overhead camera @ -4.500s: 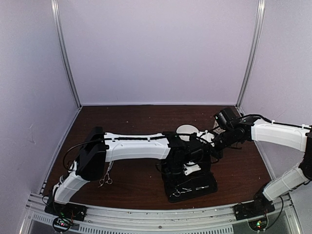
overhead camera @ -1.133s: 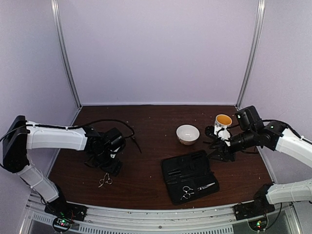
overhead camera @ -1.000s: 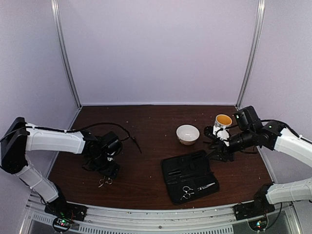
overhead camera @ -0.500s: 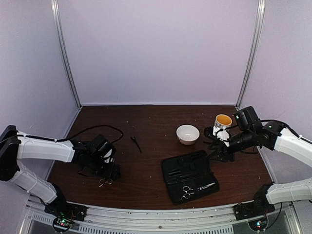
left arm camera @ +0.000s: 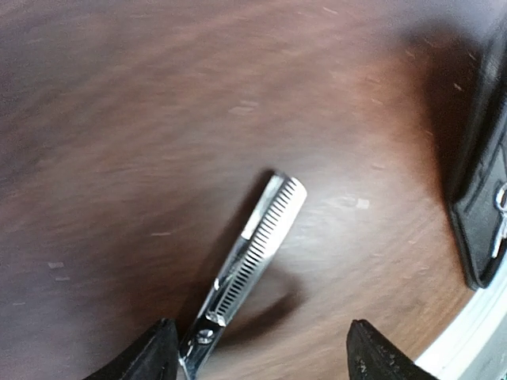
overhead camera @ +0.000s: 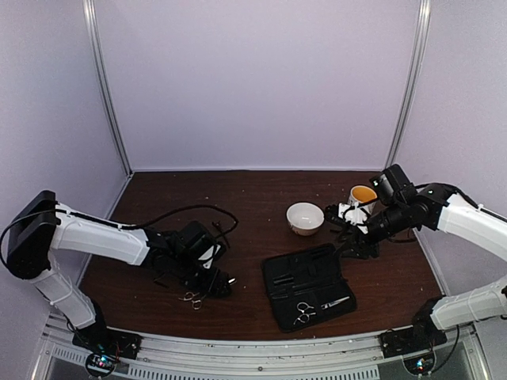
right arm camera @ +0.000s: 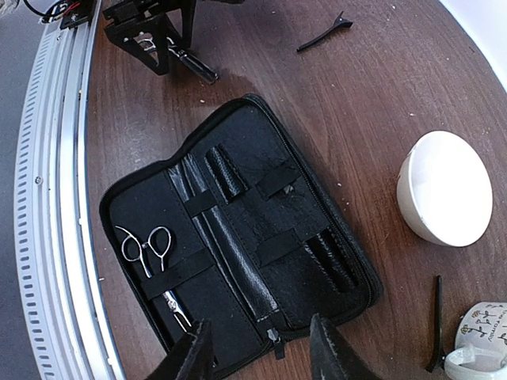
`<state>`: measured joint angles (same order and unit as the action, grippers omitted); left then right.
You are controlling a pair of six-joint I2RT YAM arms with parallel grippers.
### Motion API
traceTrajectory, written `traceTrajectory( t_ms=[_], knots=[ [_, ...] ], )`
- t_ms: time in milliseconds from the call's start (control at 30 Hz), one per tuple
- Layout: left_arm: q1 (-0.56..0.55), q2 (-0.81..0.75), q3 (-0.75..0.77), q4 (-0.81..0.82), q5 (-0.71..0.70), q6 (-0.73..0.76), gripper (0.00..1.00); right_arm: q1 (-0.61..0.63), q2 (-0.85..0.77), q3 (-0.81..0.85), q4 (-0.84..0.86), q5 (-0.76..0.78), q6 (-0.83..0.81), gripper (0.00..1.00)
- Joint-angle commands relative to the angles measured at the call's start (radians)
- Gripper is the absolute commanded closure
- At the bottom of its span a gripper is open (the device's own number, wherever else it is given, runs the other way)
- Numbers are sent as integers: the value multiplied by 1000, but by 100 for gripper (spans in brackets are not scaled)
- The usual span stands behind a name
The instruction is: Sort the hair-cutting tools
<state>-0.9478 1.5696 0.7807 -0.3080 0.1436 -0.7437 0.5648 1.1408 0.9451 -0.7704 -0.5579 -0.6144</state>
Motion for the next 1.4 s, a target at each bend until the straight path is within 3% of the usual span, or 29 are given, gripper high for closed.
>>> traceTrajectory(
  t_ms=[0, 133, 233, 300, 433, 533, 900, 1100, 1367],
  knots=[
    [-63, 11, 52, -57, -44, -34, 24, 11, 6, 39, -18, 9, 1, 58],
    [-78, -102, 66, -207, -200, -9, 23, 13, 13, 39, -15, -6, 19, 58],
    [-81, -168, 66, -274, -225, 40, 27, 15, 2, 15, -2, -26, 29, 59],
    [-98, -181, 76, -265, -165, 100, 41, 17, -19, -16, 27, -33, 34, 59],
    [-135, -134, 124, -213, -43, 143, 81, 17, -62, -57, 73, -26, 45, 59],
    [-135, -40, 176, -209, -18, 166, 95, 17, -110, -56, 96, 21, 61, 61],
    [-129, 257, 404, -314, -64, 210, 100, 11, -194, -125, 155, 53, 75, 61],
    [-74, 317, 418, -308, -82, 176, 100, 10, -181, -124, 159, 37, 71, 61],
    [49, 331, 406, -326, -99, 237, 100, 10, -160, -124, 154, 61, 52, 60]
  ],
)
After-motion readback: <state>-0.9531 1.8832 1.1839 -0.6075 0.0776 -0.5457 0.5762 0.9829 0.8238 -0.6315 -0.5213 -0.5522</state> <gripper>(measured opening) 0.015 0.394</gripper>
